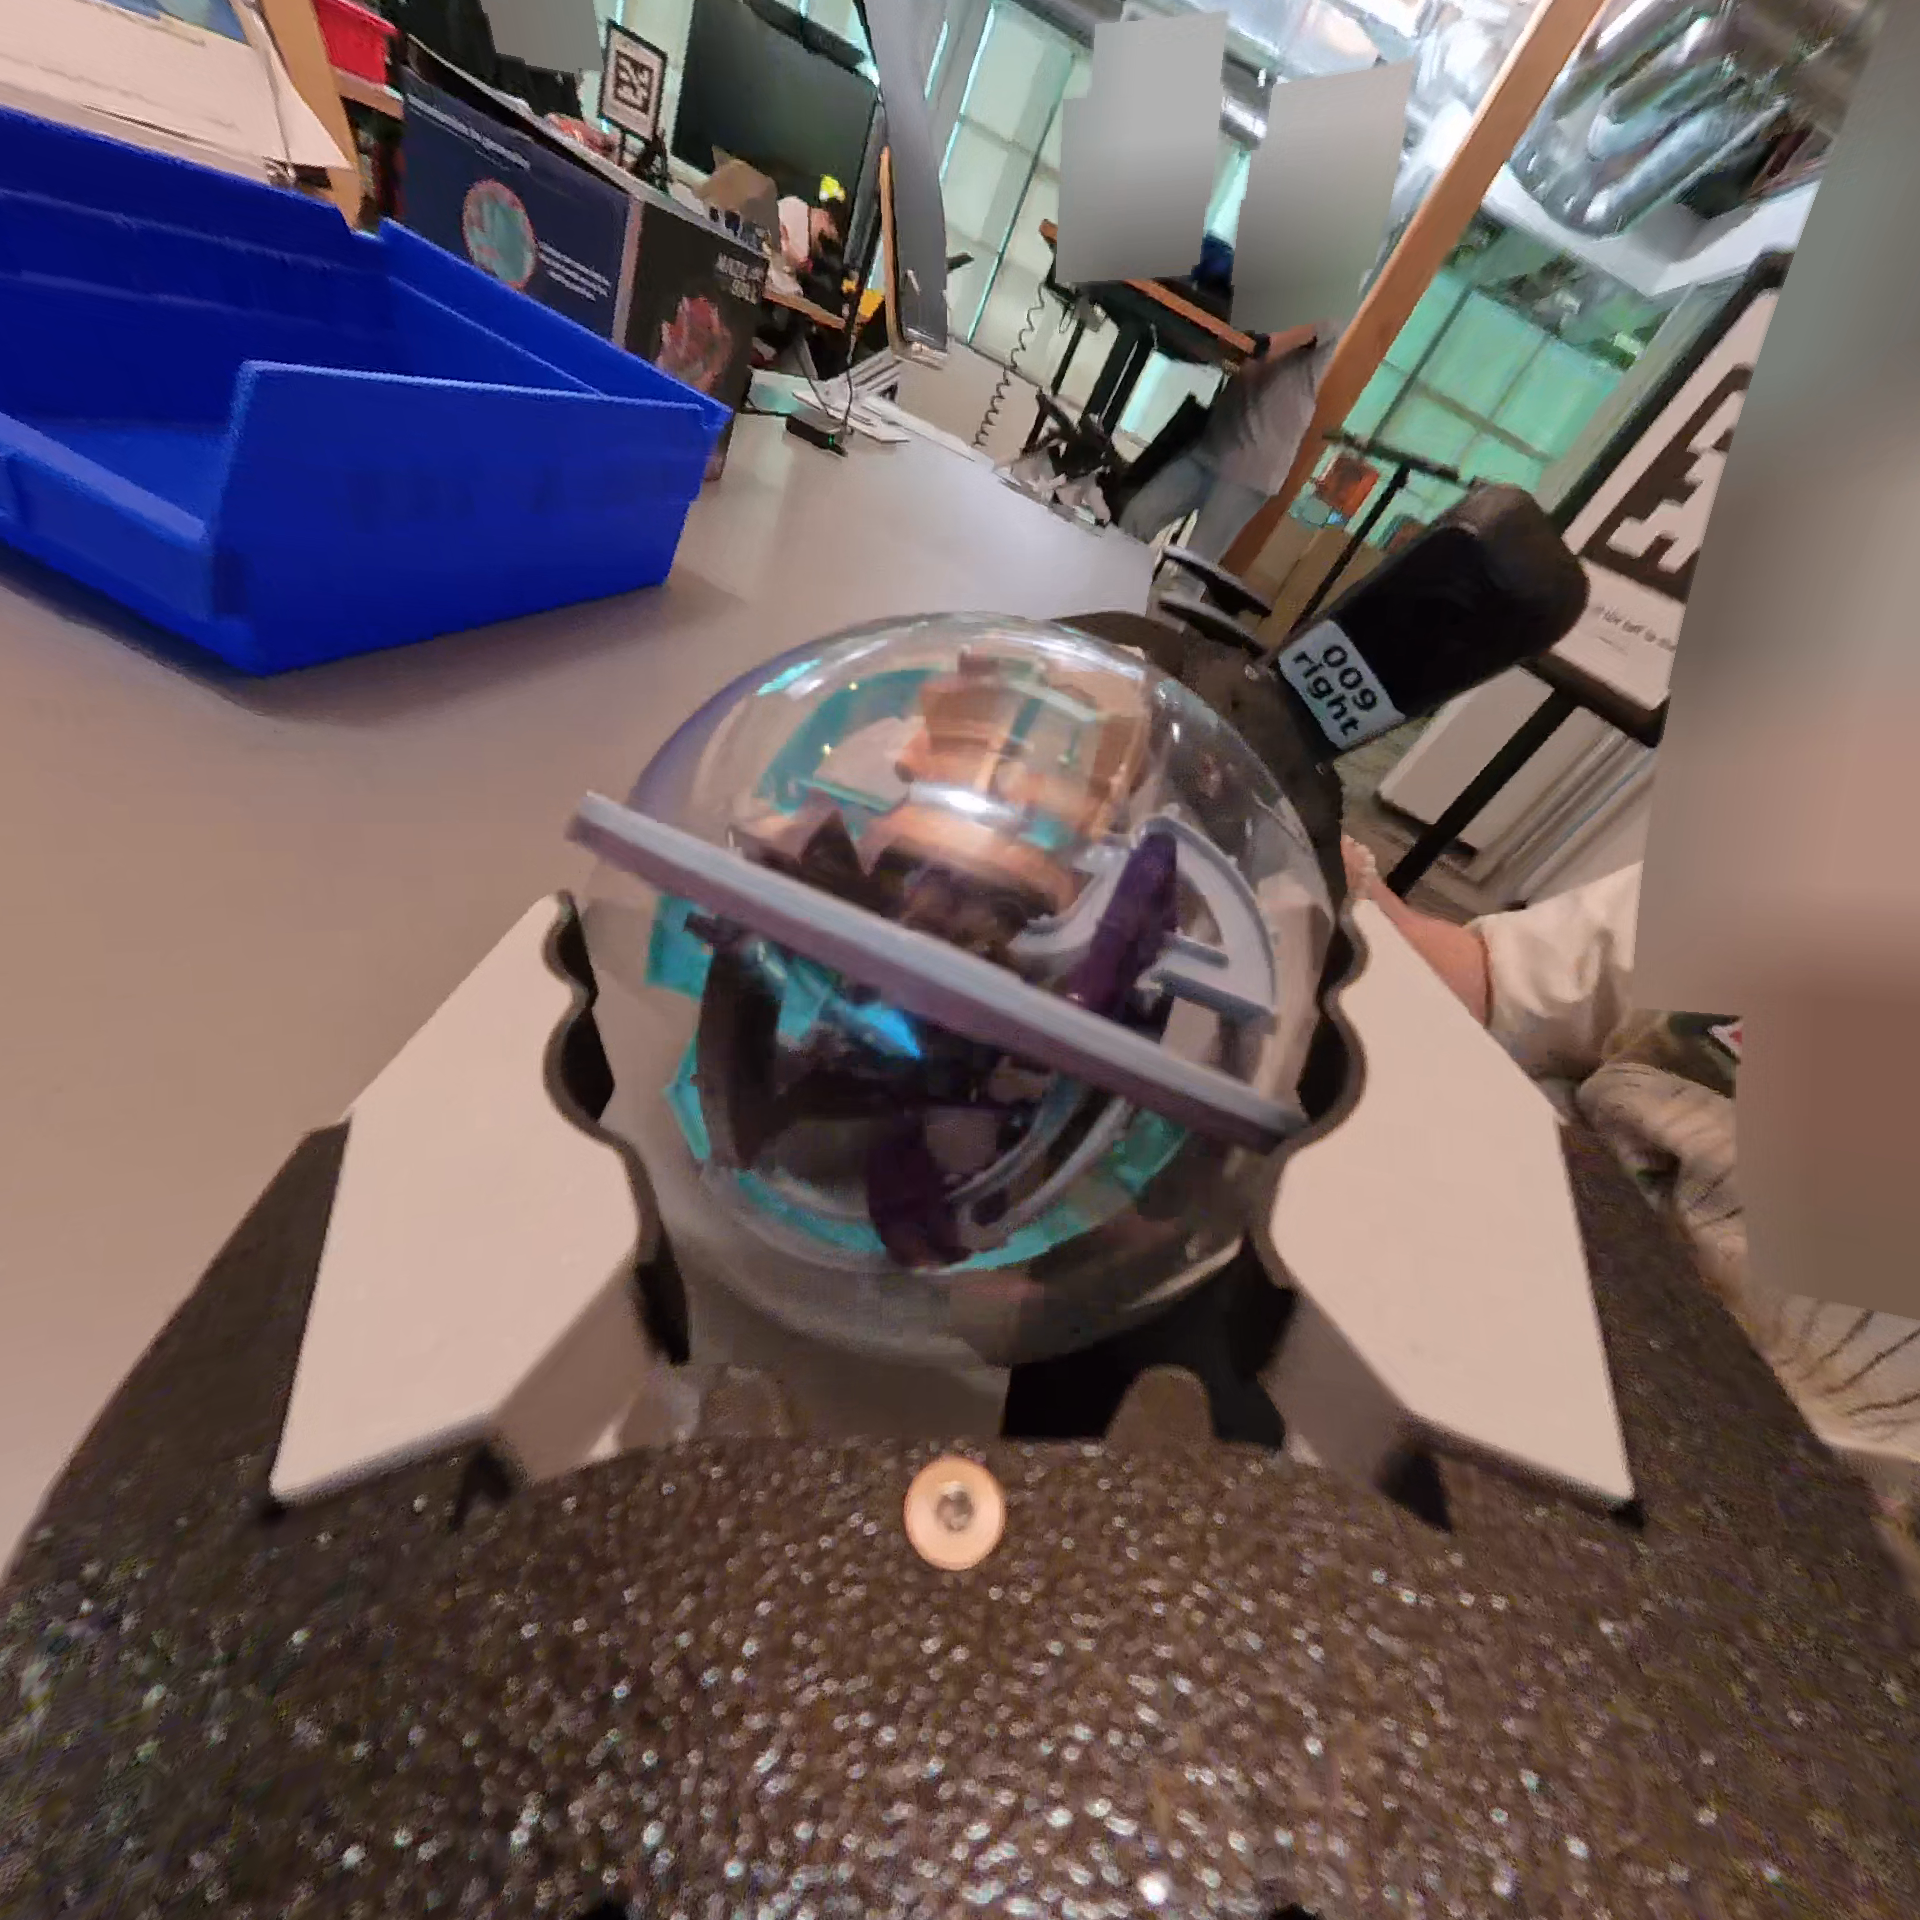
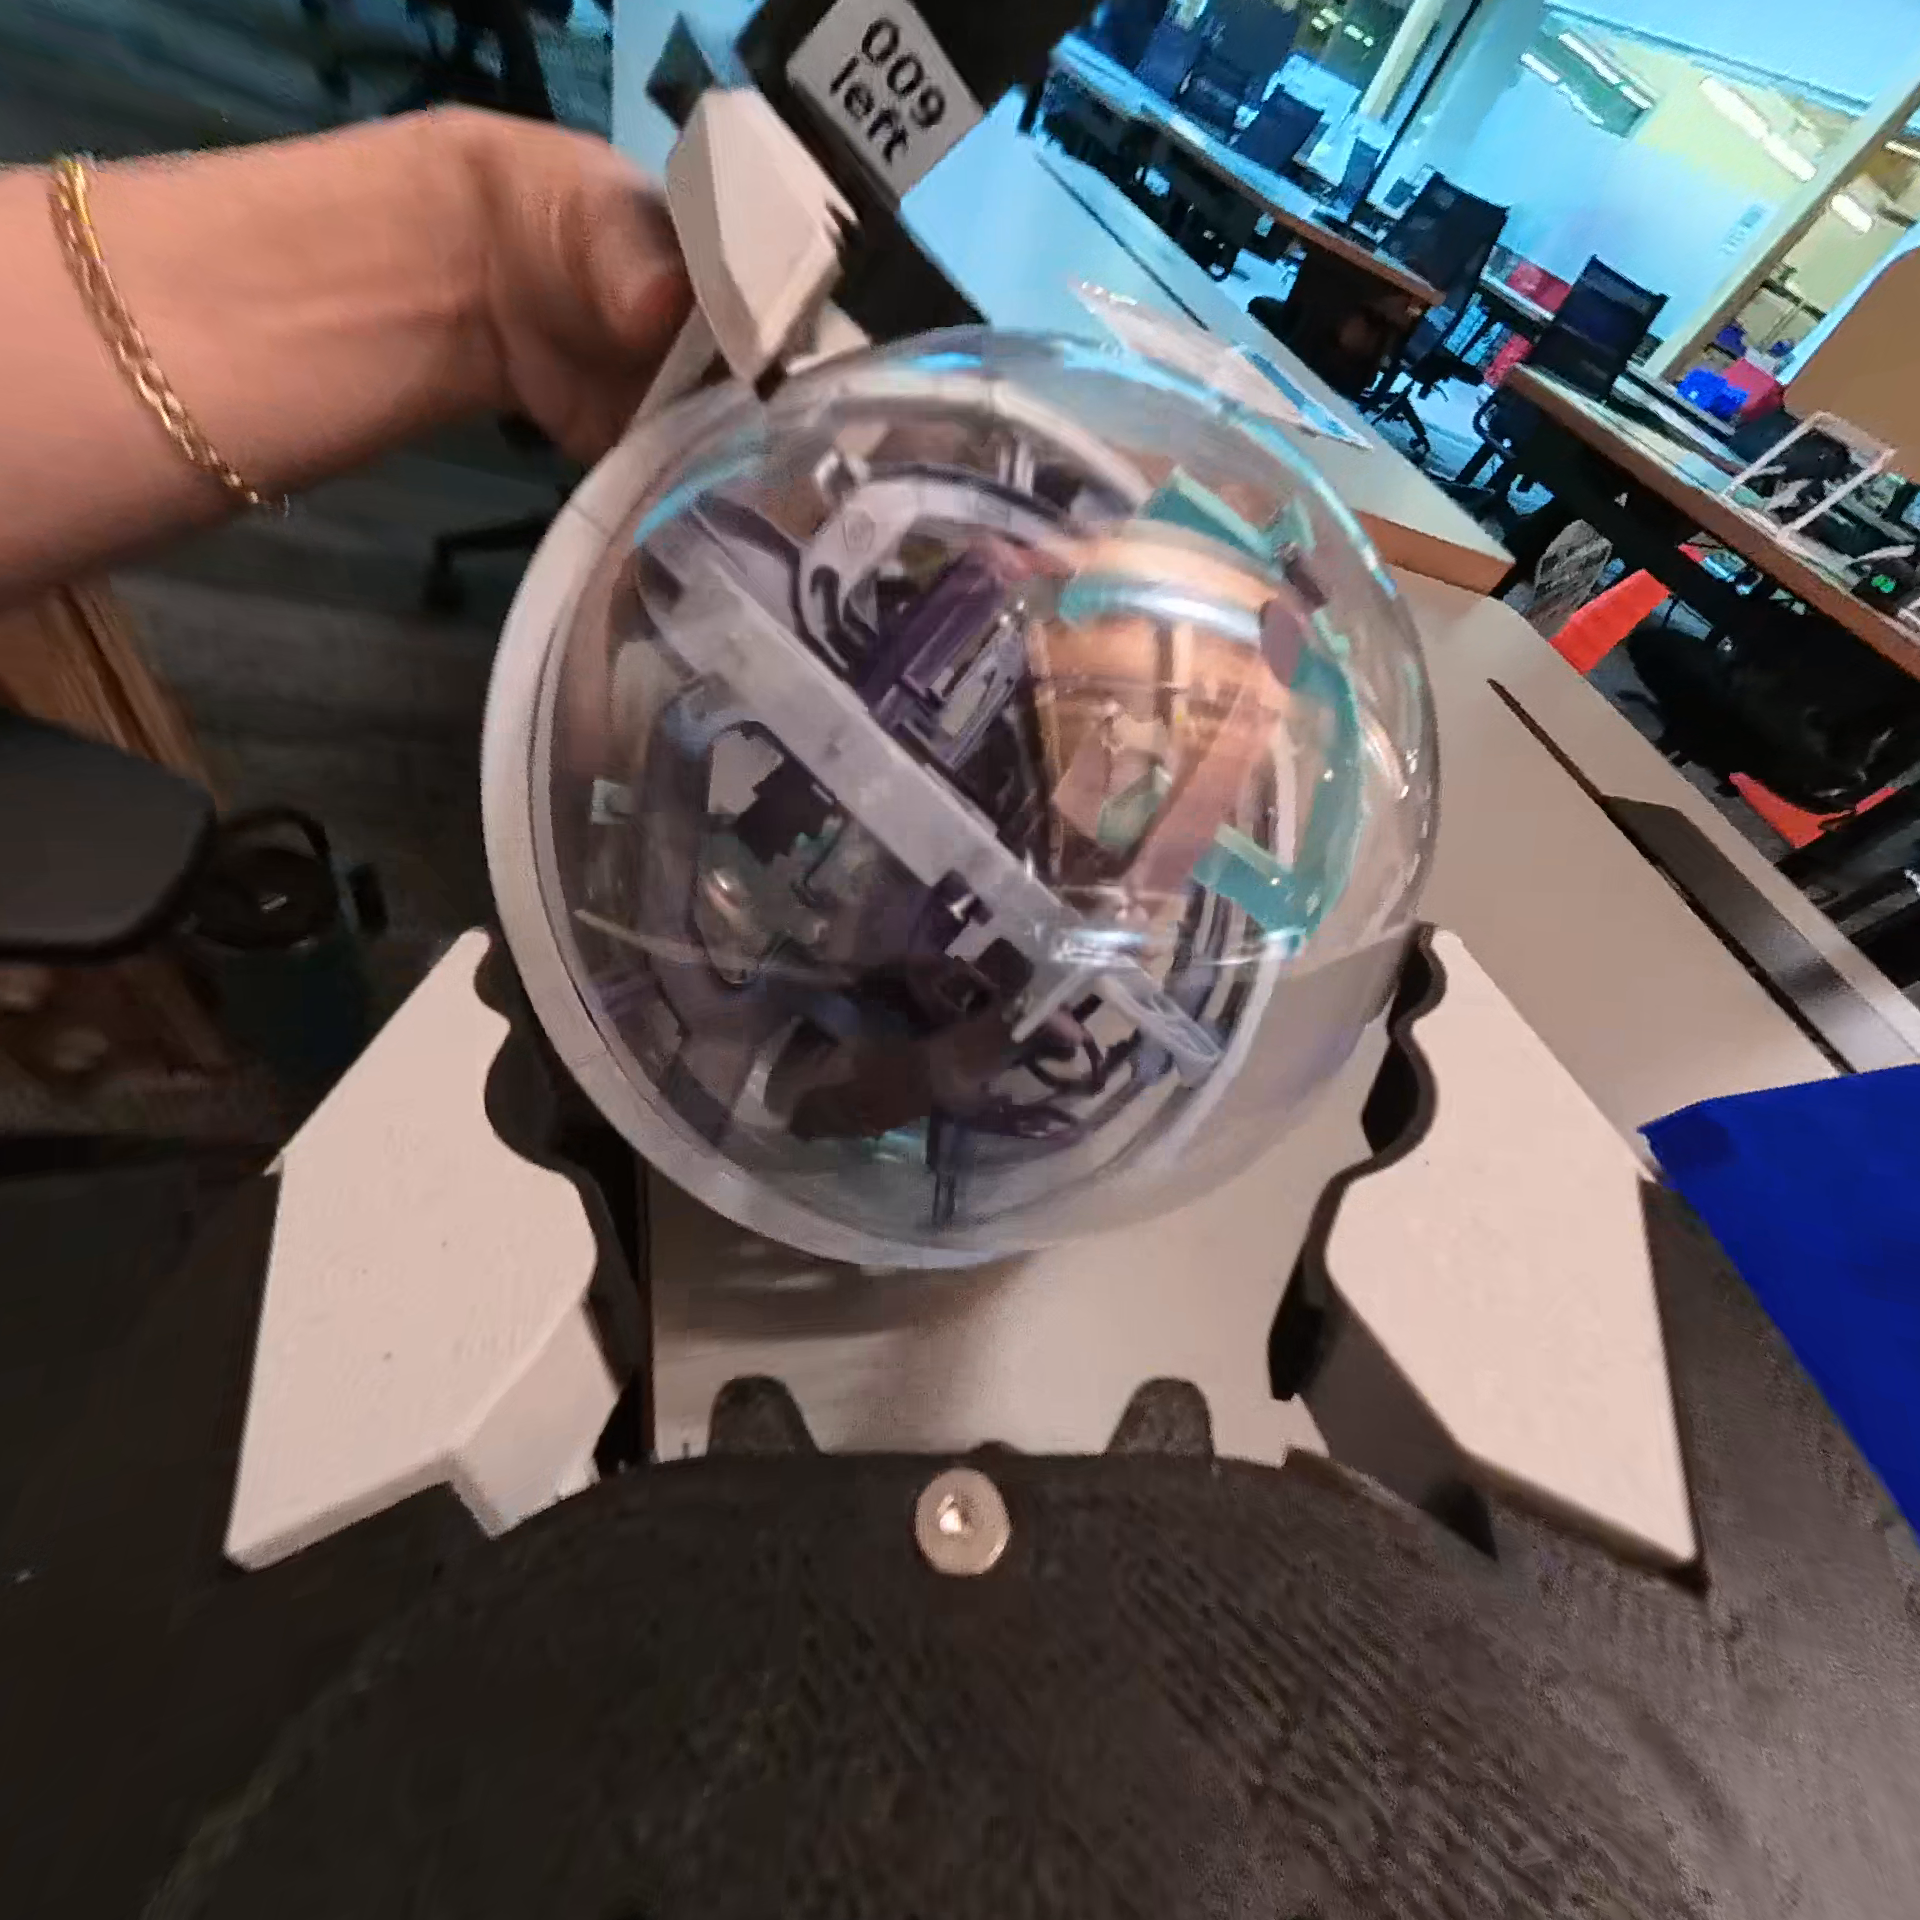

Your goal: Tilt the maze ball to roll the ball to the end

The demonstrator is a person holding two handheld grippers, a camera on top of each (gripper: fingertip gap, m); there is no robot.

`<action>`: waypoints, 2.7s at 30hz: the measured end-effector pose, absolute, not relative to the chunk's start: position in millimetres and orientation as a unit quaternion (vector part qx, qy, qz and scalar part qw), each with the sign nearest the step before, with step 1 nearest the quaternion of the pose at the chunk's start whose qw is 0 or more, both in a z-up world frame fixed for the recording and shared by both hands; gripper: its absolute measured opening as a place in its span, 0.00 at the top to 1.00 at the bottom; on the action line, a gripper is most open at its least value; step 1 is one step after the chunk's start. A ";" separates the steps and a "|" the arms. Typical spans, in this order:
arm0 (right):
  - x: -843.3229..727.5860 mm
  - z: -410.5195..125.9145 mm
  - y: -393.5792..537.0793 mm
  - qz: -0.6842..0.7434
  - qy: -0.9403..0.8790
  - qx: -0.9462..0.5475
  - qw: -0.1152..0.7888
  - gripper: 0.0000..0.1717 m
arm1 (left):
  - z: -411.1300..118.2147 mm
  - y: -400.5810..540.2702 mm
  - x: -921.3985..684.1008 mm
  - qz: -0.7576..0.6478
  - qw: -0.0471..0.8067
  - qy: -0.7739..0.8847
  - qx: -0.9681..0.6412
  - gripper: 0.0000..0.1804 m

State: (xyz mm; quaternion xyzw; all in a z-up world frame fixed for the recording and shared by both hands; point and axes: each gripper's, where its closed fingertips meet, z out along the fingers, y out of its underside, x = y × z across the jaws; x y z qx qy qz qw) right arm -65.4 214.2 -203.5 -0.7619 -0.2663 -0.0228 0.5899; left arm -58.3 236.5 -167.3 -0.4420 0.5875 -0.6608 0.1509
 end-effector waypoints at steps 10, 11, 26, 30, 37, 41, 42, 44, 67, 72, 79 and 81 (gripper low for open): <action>-58.9 -199.7 209.1 -0.060 -0.291 -0.749 0.592 0.17 | -179.2 243.2 -71.5 -0.617 0.187 0.633 -0.430 0.26; -60.8 -197.0 208.1 -0.039 -0.276 -0.747 0.604 0.18 | -182.3 243.4 -73.2 -0.608 0.190 0.641 -0.427 0.26; -59.4 -201.2 222.7 -0.025 -0.265 -0.757 0.596 0.09 | -192.4 244.1 -72.8 -0.596 0.190 0.651 -0.429 0.26; -64.1 -198.1 229.0 -0.034 -0.283 -0.751 0.595 0.09 | -191.8 247.6 -71.0 -0.617 0.163 0.625 -0.449 0.23; -64.4 -198.3 231.8 -0.035 -0.301 -0.749 0.588 0.09 | -190.7 248.8 -68.1 -0.627 0.162 0.613 -0.453 0.21; -62.0 -199.2 227.6 -0.046 -0.305 -0.745 0.591 0.10 | -193.4 246.7 -68.9 -0.617 0.171 0.626 -0.445 0.21; -61.7 -199.0 225.5 -0.060 -0.318 -0.740 0.590 0.11 | -196.2 245.0 -70.2 -0.609 0.171 0.635 -0.443 0.21; -60.6 -198.9 221.4 -0.079 -0.336 -0.735 0.583 0.11 | -200.4 241.2 -71.3 -0.596 0.171 0.651 -0.437 0.22; -38.9 -201.4 222.3 -0.015 -0.293 -0.734 0.613 0.08 | -203.4 238.8 -52.1 -0.615 0.154 0.625 -0.456 0.23; -41.0 -196.8 218.8 -0.001 -0.306 -0.725 0.617 0.08 | -206.4 234.6 -53.7 -0.622 0.119 0.616 -0.469 0.23; -34.1 -198.3 221.4 -0.023 -0.305 -0.731 0.610 0.09 | -187.8 256.9 -41.8 -0.588 0.290 0.628 -0.419 0.14; -34.5 -198.3 221.4 -0.025 -0.307 -0.731 0.609 0.09 | -174.7 251.0 -47.2 -0.584 0.346 0.642 -0.357 0.21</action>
